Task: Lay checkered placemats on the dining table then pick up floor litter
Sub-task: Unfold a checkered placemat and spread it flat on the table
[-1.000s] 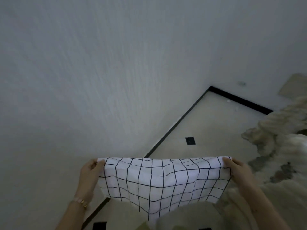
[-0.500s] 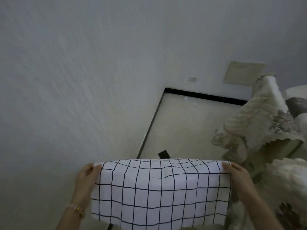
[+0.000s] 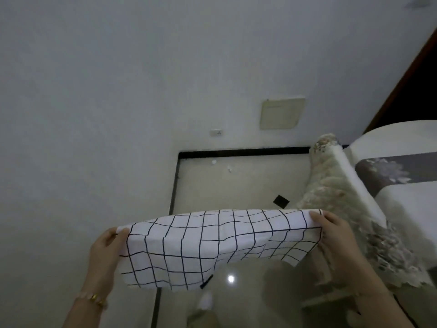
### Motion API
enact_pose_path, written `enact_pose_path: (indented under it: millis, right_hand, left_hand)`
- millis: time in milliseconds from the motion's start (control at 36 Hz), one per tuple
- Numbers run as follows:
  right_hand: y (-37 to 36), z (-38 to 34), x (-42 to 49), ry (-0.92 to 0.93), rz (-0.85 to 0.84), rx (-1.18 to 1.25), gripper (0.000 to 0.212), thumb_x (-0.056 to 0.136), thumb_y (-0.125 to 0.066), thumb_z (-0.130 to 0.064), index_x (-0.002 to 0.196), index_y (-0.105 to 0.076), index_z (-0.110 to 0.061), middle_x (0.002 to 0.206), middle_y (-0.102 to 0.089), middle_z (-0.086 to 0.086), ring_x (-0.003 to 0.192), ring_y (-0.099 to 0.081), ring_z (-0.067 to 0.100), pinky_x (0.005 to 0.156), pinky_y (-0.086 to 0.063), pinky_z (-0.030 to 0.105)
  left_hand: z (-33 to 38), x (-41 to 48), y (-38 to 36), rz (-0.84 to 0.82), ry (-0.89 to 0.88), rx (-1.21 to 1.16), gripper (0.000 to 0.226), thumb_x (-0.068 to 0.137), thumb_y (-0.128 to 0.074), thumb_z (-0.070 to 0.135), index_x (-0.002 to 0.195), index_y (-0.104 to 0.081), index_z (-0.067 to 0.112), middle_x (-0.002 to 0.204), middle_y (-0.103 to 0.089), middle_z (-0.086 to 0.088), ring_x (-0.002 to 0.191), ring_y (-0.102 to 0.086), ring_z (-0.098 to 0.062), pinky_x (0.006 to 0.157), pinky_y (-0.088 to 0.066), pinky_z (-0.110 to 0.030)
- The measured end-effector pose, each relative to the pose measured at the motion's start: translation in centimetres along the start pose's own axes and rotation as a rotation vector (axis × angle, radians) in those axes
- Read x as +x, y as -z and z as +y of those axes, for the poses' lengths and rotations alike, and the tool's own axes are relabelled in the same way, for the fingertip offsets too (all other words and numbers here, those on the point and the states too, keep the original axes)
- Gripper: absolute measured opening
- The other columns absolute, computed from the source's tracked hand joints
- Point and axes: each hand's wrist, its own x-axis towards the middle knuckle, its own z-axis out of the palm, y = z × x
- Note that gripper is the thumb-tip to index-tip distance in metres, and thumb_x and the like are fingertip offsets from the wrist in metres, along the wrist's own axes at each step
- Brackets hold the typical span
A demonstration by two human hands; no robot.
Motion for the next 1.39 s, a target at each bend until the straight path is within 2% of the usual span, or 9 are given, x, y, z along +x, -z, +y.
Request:
enact_pose_path:
  millis: [250, 417, 556, 667, 833, 1083, 1167, 1278, 1389]
  right_hand:
    - [0.1, -2.0, 7.7, 0.025, 0.252, -0.047, 0.016, 0.088, -0.061, -0.019, 0.075, -0.071, -0.021, 0.073, -0.074, -0.003, 0.061, -0.067, 0.004, 0.046, -0.048, 0.016]
    - [1.9, -7.5, 10.6, 0.112, 0.471, -0.064, 0.012, 0.087, -0.062, -0.028, 0.078, -0.071, -0.028, 0.071, -0.072, -0.004, 0.064, -0.065, 0.010, 0.064, -0.049, 0.032]
    - [5.7, -10.7, 10.4, 0.183, 0.702, 0.109, 0.022, 0.086, -0.064, -0.030, 0.086, -0.066, -0.007, 0.074, -0.062, 0.012, 0.068, -0.057, 0.022, 0.066, -0.046, 0.038]
    - [9.1, -12.0, 9.1, 0.217, 0.905, 0.178, 0.016, 0.089, -0.062, -0.026, 0.080, -0.070, -0.015, 0.068, -0.067, -0.001, 0.065, -0.061, 0.015, 0.060, -0.052, 0.026]
    - [13.3, -12.1, 6.9, 0.259, 1.096, 0.204, 0.013, 0.088, -0.063, -0.026, 0.080, -0.073, -0.021, 0.072, -0.074, -0.005, 0.061, -0.068, 0.005, 0.052, -0.053, 0.016]
    - [23.3, -9.6, 5.2, 0.182, 1.304, 0.274, 0.019, 0.089, -0.064, -0.021, 0.103, -0.068, -0.033, 0.087, -0.073, -0.014, 0.075, -0.069, -0.003, 0.057, -0.055, 0.016]
    - [26.8, -9.1, 5.6, 0.158, 1.385, 0.250, 0.041, 0.090, -0.062, -0.021, 0.125, -0.053, -0.038, 0.090, -0.062, -0.019, 0.076, -0.065, -0.011, 0.065, -0.046, 0.012]
    - [30.8, -8.4, 6.3, 0.104, 1.417, 0.218, 0.047, 0.091, -0.061, -0.020, 0.135, -0.049, -0.031, 0.113, -0.060, 0.001, 0.113, -0.053, 0.014, 0.097, -0.043, 0.035]
    - [33.6, -6.2, 7.0, 0.048, 1.444, 0.226, 0.045, 0.091, -0.060, -0.018, 0.134, -0.051, -0.030, 0.117, -0.060, 0.007, 0.112, -0.054, 0.018, 0.096, -0.043, 0.040]
  left_hand:
    - [3.2, 15.5, -12.7, -0.208, -0.011, 0.032, 0.011, 0.091, -0.055, 0.015, 0.093, -0.064, 0.008, 0.090, -0.062, -0.009, 0.082, -0.052, -0.022, 0.067, -0.042, -0.030]
    - [11.9, 24.1, -23.7, -0.411, -0.138, 0.022, 0.010, 0.090, -0.056, 0.018, 0.088, -0.066, 0.015, 0.087, -0.062, -0.005, 0.077, -0.053, -0.018, 0.067, -0.042, -0.029]
    - [20.0, 26.4, -33.9, -0.656, -0.225, -0.043, 0.022, 0.090, -0.055, 0.026, 0.104, -0.065, 0.012, 0.097, -0.067, -0.005, 0.091, -0.059, -0.022, 0.080, -0.045, -0.038]
    - [24.7, 24.8, -42.4, -0.813, -0.291, -0.096, 0.011, 0.090, -0.054, 0.026, 0.086, -0.063, 0.022, 0.085, -0.064, 0.005, 0.075, -0.057, -0.008, 0.056, -0.052, -0.020]
    - [27.4, 20.6, -52.0, -1.083, -0.367, -0.118, 0.013, 0.087, -0.057, 0.030, 0.084, -0.068, 0.026, 0.079, -0.072, 0.014, 0.067, -0.064, 0.005, 0.057, -0.053, -0.015]
    - [29.6, 10.1, -65.4, -1.261, -0.506, -0.056, 0.012, 0.090, -0.059, 0.025, 0.088, -0.068, 0.017, 0.082, -0.068, 0.001, 0.068, -0.063, -0.001, 0.062, -0.049, -0.017]
    - [30.4, 6.8, -69.0, -1.293, -0.529, -0.054, 0.019, 0.089, -0.060, 0.028, 0.095, -0.067, 0.011, 0.086, -0.070, -0.004, 0.077, -0.064, -0.016, 0.070, -0.050, -0.029]
    - [30.3, 3.2, -73.3, -1.310, -0.525, -0.044, 0.013, 0.088, -0.061, 0.032, 0.080, -0.068, 0.026, 0.069, -0.071, 0.006, 0.063, -0.066, -0.005, 0.060, -0.050, -0.026]
    - [28.7, 1.0, -77.4, -1.350, -0.465, 0.003, 0.012, 0.085, -0.063, 0.037, 0.081, -0.069, 0.028, 0.076, -0.073, 0.003, 0.072, -0.066, -0.009, 0.063, -0.049, -0.026]
